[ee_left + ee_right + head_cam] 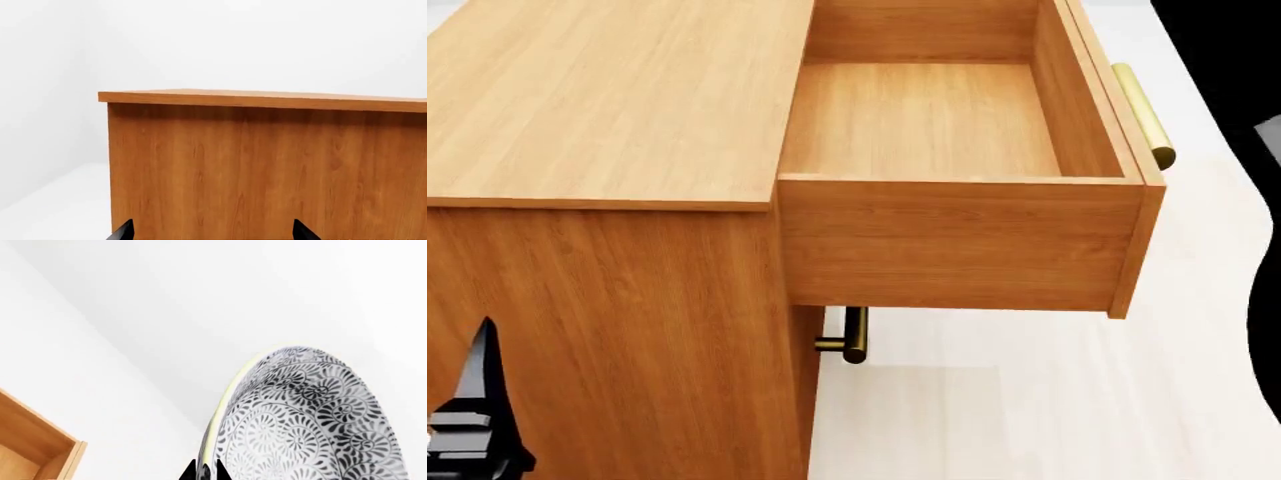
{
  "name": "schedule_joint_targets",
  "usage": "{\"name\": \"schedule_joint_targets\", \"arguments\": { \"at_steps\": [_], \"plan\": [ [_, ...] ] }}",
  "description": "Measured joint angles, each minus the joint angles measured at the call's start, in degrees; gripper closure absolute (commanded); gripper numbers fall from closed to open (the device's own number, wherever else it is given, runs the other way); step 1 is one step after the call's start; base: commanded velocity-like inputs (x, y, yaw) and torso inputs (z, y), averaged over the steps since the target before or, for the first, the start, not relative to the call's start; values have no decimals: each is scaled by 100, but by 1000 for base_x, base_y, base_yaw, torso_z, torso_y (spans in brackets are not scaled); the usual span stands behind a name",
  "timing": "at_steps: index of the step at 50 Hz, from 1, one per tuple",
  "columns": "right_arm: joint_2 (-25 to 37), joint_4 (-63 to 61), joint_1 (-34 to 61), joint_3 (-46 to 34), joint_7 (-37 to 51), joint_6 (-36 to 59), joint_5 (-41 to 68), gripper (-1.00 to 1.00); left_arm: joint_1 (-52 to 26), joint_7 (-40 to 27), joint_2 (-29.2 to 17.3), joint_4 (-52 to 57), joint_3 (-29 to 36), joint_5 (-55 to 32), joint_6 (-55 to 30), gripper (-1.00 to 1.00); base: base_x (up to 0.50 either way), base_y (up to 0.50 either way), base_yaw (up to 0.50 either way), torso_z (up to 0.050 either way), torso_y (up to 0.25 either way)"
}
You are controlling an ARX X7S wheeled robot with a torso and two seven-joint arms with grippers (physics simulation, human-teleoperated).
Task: Put the bowl on top of the cabinet.
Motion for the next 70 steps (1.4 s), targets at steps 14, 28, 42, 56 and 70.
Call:
{"name": "schedule_joint_targets", "arguments": {
  "at_steps": [14,28,42,56,70],
  "plan": [
    [-452,158,-37,-300,95,-724,723,100,-21,-11,-22,-16,36,-7,2,-100,0,0,0,0,0],
    [-566,-191,-77,-445,373,-1328,1630,100,-12,-42,-46,2,41,-10,19,-100,0,0,0,0,1],
    [-595,-478,-112,-530,548,-1861,2517,100,-55,-42,-63,-63,52,-36,28,-100,0,0,0,0,1],
    [-601,-991,-113,-592,648,-2010,2943,100,-48,-43,-89,-66,47,-67,50,-100,0,0,0,0,1],
    [-601,-1650,-223,-627,685,-2060,3134,100,0,-49,-129,10,12,-135,71,-100,0,0,0,0,0]
  ]
}}
